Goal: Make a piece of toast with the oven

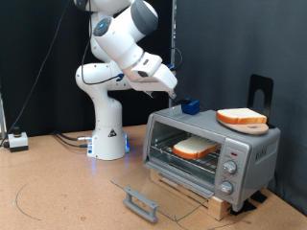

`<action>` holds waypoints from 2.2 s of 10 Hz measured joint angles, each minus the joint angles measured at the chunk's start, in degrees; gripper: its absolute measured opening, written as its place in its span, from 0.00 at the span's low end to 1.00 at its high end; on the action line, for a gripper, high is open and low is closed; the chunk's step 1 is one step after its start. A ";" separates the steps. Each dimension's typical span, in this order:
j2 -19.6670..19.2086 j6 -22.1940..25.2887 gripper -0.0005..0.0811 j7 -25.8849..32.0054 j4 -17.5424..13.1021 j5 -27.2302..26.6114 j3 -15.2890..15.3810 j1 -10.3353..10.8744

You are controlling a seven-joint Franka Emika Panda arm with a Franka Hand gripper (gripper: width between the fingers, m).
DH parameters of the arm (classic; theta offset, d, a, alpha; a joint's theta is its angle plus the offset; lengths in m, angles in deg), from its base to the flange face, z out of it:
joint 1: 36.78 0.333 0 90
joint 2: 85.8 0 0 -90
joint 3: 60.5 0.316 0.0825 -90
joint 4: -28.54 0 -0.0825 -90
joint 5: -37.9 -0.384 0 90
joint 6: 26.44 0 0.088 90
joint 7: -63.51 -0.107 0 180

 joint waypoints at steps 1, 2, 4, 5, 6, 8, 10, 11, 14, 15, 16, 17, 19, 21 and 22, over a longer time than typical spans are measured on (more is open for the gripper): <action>-0.14 -0.12 1.00 -0.27 0.01 -0.26 -0.34 -0.14; -0.69 -0.12 1.00 -0.78 -0.12 -0.27 -1.30 -0.74; -3.43 0.94 1.00 -1.01 -1.34 1.62 -4.13 -2.83; -5.11 1.49 1.00 -0.75 -2.30 3.25 -5.49 -3.70; -6.72 1.87 1.00 0.20 -3.37 4.47 -6.93 -4.38; -9.79 2.88 1.00 2.26 -5.81 6.55 -9.95 -5.45; -12.40 1.82 1.00 4.61 -8.09 6.43 -12.62 -6.33; -13.50 1.62 1.00 6.79 -8.79 6.06 -13.61 -6.31; -13.51 2.07 1.00 5.67 -8.64 6.24 -13.48 -6.31; -13.51 2.11 1.00 5.44 -8.64 6.23 -13.48 -6.32; -13.51 2.20 1.00 5.38 -8.64 6.22 -13.51 -6.32; -13.51 2.23 1.00 5.38 -8.64 6.22 -13.52 -6.32; -13.96 5.54 1.00 0.17 -9.11 8.44 -13.49 -6.44; -15.06 9.21 1.00 -12.85 -10.04 6.04 -13.88 -6.80; -15.72 10.95 1.00 -19.11 -10.48 5.19 -14.29 -7.44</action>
